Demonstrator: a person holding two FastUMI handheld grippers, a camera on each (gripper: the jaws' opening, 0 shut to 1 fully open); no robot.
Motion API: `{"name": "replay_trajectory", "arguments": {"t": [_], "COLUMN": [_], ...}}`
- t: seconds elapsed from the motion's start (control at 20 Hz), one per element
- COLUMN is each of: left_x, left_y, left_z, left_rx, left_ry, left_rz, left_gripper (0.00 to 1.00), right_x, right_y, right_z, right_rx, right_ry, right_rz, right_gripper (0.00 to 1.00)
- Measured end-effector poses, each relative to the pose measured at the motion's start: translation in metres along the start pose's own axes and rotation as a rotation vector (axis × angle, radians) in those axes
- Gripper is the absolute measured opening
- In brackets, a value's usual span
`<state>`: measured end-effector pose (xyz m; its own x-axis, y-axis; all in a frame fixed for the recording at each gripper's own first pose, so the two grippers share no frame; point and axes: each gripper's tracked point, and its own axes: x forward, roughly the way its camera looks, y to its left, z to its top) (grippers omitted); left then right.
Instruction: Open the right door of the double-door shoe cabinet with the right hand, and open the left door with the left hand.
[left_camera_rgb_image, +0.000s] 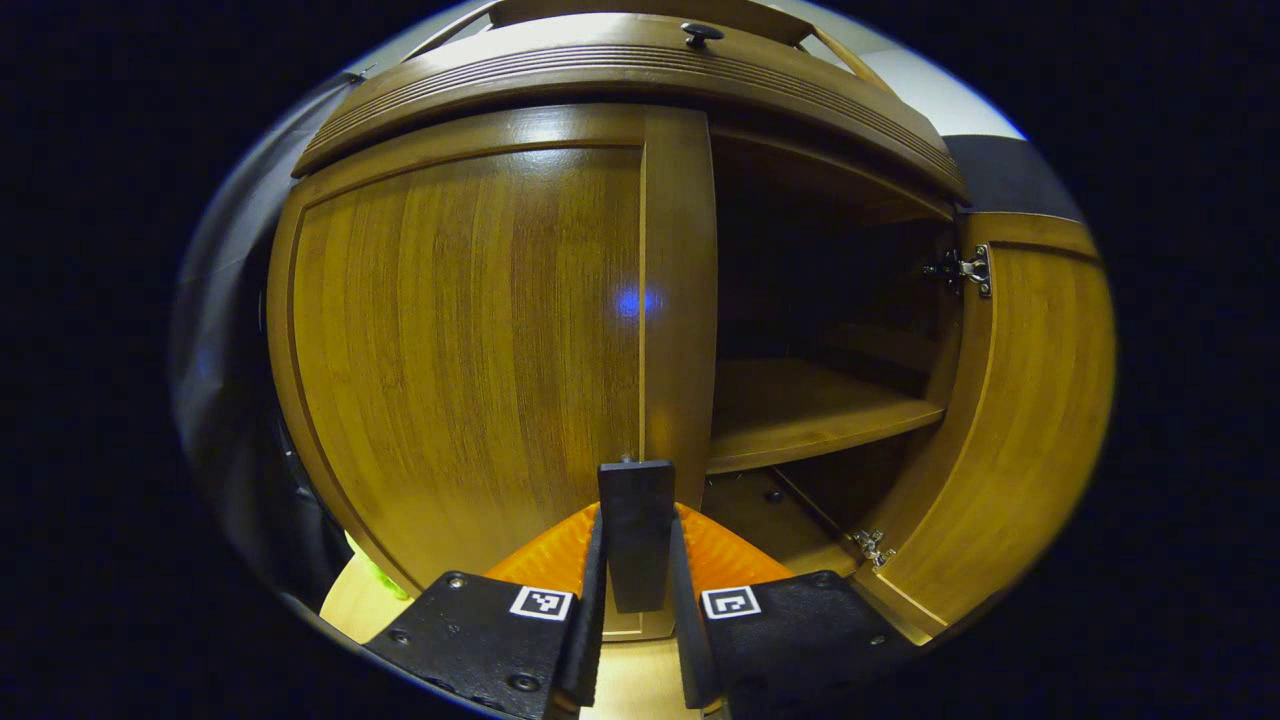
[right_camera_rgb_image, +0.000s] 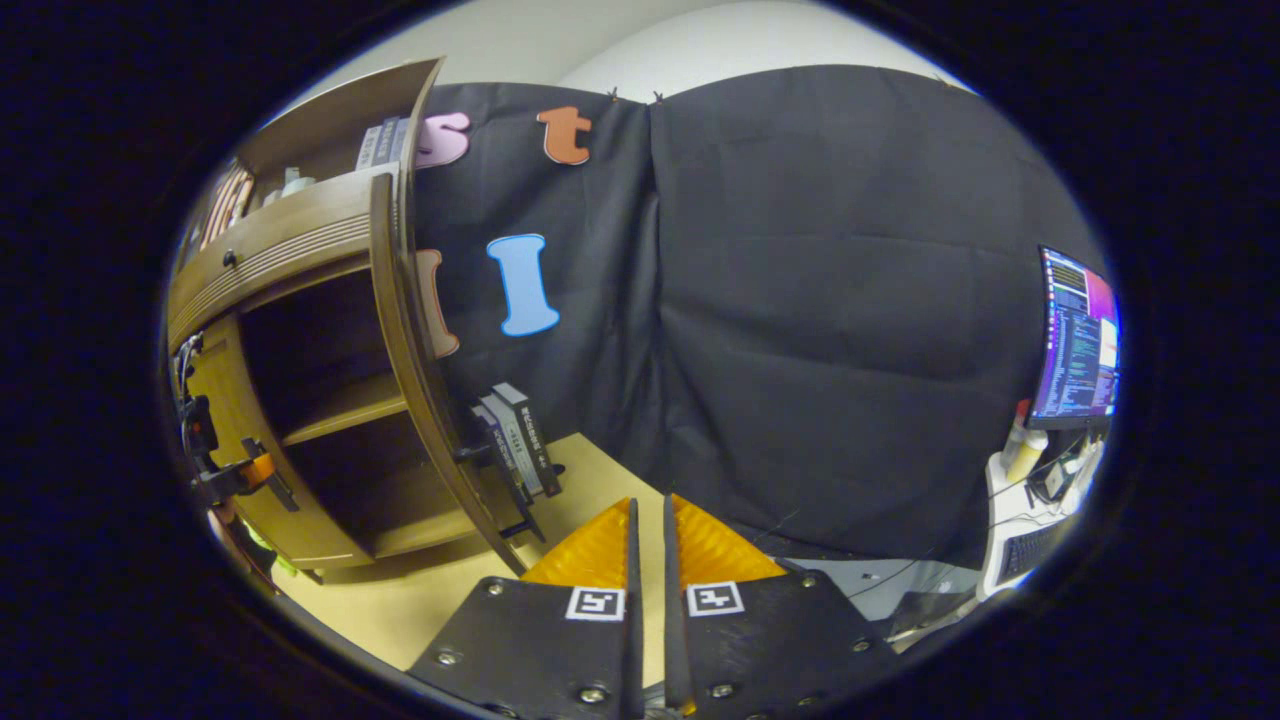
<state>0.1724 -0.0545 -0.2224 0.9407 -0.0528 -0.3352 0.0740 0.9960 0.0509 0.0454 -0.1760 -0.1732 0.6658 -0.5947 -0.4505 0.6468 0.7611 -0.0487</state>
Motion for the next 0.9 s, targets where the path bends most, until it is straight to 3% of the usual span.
{"name": "replay_trajectory", "arguments": {"t": [0.25, 0.9], "left_x": [-0.017, -0.064], "left_y": [0.000, 0.010], "left_z": [-0.002, -0.008], "left_rx": [0.002, -0.029], "left_ry": [-0.017, -0.020], "left_rz": [-0.008, 0.031], "left_gripper": [0.29, 0.29], "right_x": [0.001, -0.004], "right_y": [0.009, 0.071], "right_z": [-0.005, 0.000], "right_rx": [0.002, -0.039], "right_ry": [0.017, 0.013], "right_rz": [0.038, 0.210], "right_gripper": [0.09, 0.09]}}
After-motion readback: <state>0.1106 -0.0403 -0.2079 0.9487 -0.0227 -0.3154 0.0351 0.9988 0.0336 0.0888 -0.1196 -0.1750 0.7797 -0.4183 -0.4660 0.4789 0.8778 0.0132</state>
